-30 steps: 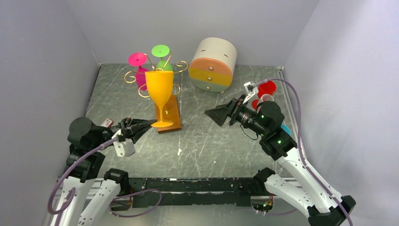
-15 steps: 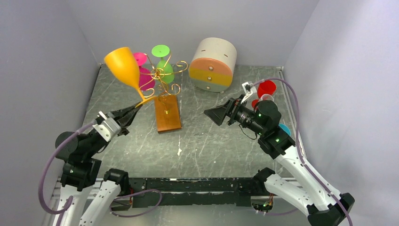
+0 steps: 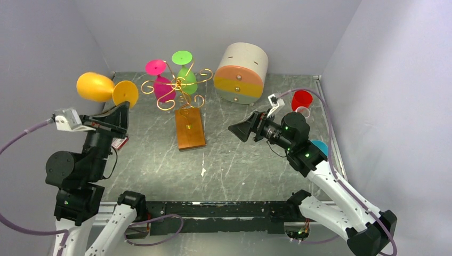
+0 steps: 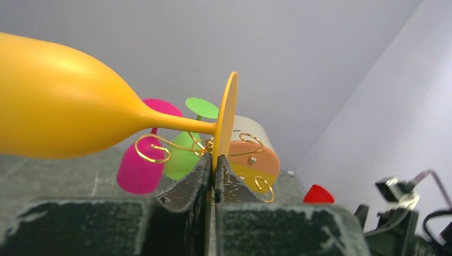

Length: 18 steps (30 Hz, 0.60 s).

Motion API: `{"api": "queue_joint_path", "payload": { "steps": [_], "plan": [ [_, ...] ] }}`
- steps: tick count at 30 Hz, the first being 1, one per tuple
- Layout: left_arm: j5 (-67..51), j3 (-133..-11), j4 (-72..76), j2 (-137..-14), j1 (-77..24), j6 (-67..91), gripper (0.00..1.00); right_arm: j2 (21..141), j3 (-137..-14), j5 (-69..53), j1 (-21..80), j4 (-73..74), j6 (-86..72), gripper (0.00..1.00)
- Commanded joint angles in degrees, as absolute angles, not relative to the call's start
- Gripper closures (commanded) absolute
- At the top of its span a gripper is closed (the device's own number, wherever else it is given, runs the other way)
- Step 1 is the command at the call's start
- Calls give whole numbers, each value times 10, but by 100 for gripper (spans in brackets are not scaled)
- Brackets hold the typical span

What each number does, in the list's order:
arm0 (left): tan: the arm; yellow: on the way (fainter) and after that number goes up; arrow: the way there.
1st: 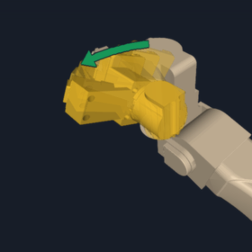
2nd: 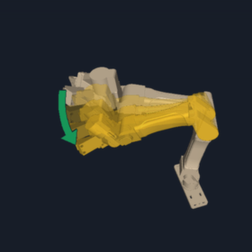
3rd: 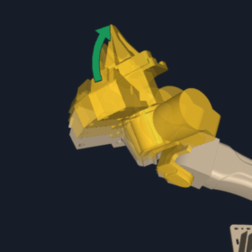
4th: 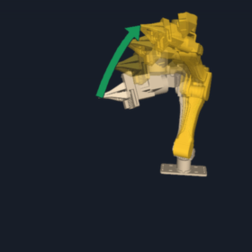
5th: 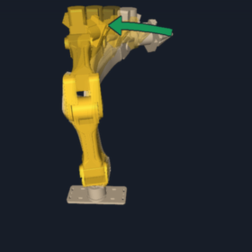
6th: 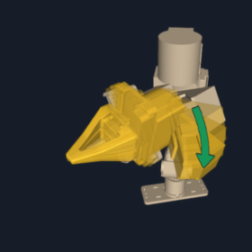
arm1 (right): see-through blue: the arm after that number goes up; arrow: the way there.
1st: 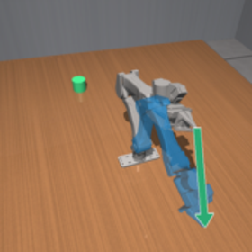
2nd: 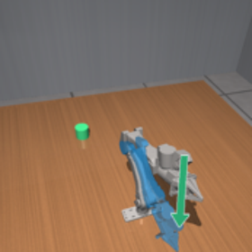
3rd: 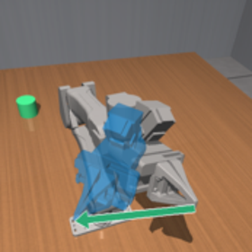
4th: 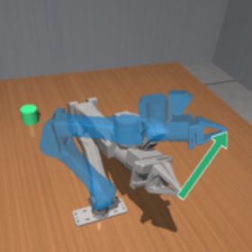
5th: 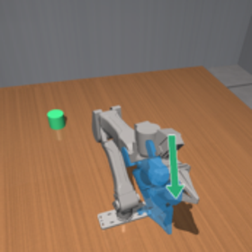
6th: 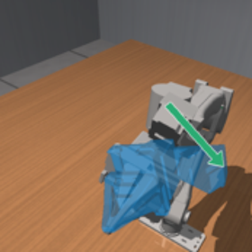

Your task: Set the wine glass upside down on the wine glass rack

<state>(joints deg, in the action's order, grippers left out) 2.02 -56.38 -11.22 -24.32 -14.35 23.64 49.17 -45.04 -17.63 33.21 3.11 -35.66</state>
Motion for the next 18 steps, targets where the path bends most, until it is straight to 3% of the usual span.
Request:
{"api": "queue_joint_path", "payload": {
  "steps": [1,8,18],
  "plan": [
    [116,-604,-222,-274,-143,401,93,499,-441,-178,331,4,-348,0],
    [154,-655,-361,-325,-143,576,93,498,-442,-162,332,14,-335,0],
    [107,-641,-377,-341,-143,693,93,485,-440,-157,332,19,-334,0]
  ]
}}
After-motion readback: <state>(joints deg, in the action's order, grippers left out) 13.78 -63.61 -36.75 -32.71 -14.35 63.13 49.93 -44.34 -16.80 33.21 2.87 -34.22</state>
